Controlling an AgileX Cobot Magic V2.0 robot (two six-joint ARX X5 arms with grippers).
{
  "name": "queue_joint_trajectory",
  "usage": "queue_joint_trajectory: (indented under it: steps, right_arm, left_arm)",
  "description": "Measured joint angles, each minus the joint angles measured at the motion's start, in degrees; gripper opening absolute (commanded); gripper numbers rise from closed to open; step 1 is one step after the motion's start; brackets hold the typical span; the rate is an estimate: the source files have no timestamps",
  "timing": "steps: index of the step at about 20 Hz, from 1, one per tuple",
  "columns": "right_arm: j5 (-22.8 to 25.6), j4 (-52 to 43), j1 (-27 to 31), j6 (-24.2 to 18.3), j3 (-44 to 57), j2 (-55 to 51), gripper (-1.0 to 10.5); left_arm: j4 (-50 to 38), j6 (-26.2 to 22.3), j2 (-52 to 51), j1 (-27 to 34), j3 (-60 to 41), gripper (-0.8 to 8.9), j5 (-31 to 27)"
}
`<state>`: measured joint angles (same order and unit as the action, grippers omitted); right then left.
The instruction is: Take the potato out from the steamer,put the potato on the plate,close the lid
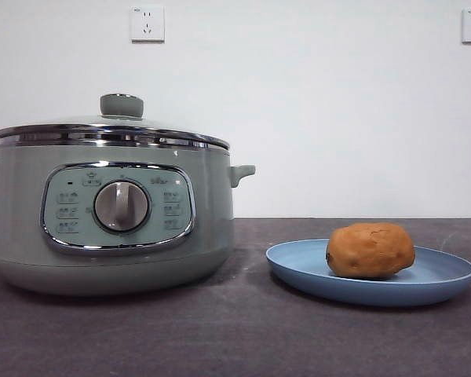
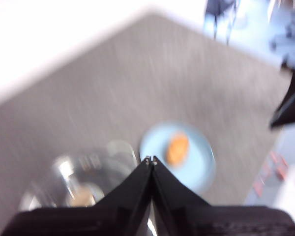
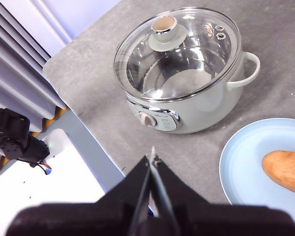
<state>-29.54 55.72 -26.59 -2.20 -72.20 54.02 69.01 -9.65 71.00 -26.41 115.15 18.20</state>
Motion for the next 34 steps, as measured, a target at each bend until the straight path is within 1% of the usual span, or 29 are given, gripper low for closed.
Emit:
queue_joint_trajectory:
  steps: [1,3,5,9,11,13,14,15,17,21,28,31,34]
  right_arm:
    - [0.0,0.0,-0.02,0.0,-0.02,0.0,0.0]
    - [0.0,0.0,-0.02,0.0,-0.02,0.0,0.0]
    - [0.0,0.0,-0.02,0.0,0.0,0.0,0.0]
    - [0.0,0.0,-0.02,0.0,-0.02,0.0,0.0]
    - [0.0,0.0,-0.02,-0.02,0.0,0.0,0.0]
    - [0.0,0.0,-0.02,0.0,-0.02,0.0,0.0]
    - [0.0,-0.02,-0.02,0.0,-0.02,0.0,0.0]
    - [0.0,0.0,-0.02,-0.02,0.0,0.0,0.0]
    - [0.0,0.0,-0.02,0.0,0.0,0.0,0.0]
    - [0.02,0.0,-0.02,0.0,0.0,0.0,0.0]
    - [-0.04,0.02,-0.02,0.0,-0.02,0.0,0.0]
    - [-0.04,0.02,-0.02,-0.02,-0.02,0.0,0.0]
    - [-0.02,0.02,-0.02,0.0,-0.02,0.0,0.0]
  left_arm:
    - [-3.45,-0.22,-3.32,0.5,-2.8,-0.03,0.02]
    - [-10.19,-0.2,-9.97,1.75,-12.07,-0.03,0.42]
    - [-20.31,1.42,-18.14,4.09,-26.16,-0.03,0.44]
    - [-42.4,7.8,-34.18,9.33,-58.8,-0.03,1.05]
    - [-54.18,11.8,-43.17,11.43,-74.86,-0.03,1.05]
    - [-63.14,14.95,-50.84,13.25,-86.4,-0.03,0.96]
    - [-66.23,16.31,-54.1,14.1,-90.55,-0.03,0.39]
    - [-67.91,17.57,-56.5,14.84,-94.05,-0.03,-0.79]
    - [-67.87,19.61,-61.16,16.33,-100.1,-0.03,-2.93]
    - [-68.06,21.66,-70.47,19.47,-108.04,-0.03,-2.97]
    - [-68.76,23.21,-70.66,21.38,-113.96,-0.03,-3.02]
    - [-65.66,23.28,-70.73,21.4,-114.18,-0.03,-3.02]
    - [-60.19,23.3,-70.73,21.44,-114.18,-0.03,-3.04]
